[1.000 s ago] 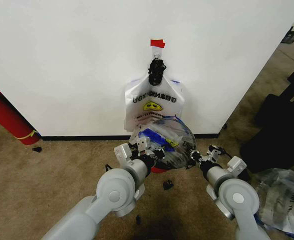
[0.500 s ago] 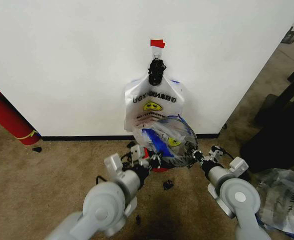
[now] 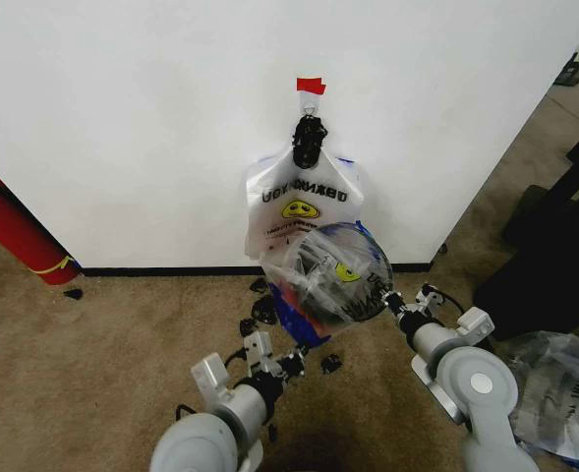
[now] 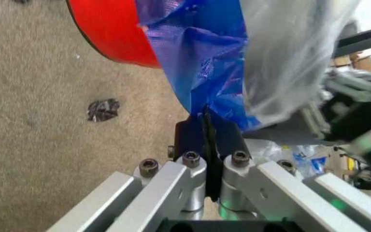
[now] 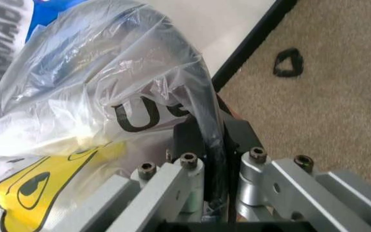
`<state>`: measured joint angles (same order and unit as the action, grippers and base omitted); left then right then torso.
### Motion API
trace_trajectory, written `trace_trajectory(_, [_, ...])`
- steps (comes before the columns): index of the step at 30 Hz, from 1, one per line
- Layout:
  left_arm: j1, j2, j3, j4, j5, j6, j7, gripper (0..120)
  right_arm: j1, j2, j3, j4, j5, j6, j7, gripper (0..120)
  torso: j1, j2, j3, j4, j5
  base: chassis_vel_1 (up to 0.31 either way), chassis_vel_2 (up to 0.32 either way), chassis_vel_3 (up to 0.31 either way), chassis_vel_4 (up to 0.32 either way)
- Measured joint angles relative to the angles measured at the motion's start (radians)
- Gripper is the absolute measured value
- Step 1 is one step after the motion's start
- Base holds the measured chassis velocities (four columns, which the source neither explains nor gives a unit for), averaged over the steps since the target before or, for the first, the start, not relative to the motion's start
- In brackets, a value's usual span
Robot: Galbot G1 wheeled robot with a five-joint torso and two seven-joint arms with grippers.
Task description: Pick up the garbage bag from the wall and place it over the trash bin.
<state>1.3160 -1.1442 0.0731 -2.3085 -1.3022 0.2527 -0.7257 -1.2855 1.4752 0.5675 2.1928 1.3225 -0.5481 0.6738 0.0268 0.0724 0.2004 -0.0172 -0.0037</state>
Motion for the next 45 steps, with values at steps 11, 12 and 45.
trace_trajectory(11, [-0.082, -0.079, 0.069, 0.178, 0.069, 0.011, 0.003, 0, -0.02, -0.022, 0.015, 0.056, 0.055, -0.015, 0.023, 1, 0.0, 0.0, 0.0, -0.0002, -0.0001, 0.0, 0.0, 0.0, 0.0])
trace_trajectory(12, [-0.079, -0.083, 0.073, 0.177, 0.074, 0.014, 0.006, 0, -0.022, -0.026, 0.013, 0.057, 0.055, -0.016, 0.024, 1, 0.0, 0.0, 0.0, -0.0002, -0.0001, 0.0, 0.0, 0.0, 0.0])
trace_trajectory(45, [-0.111, 0.315, -0.151, -0.181, 0.123, 0.126, 0.216, 98, -0.052, -0.413, -0.097, -0.096, -0.407, 0.163, -0.499, 1, 0.0, 0.0, 0.0, -0.0001, -0.0001, 0.0, 0.0, 0.0, 0.0])
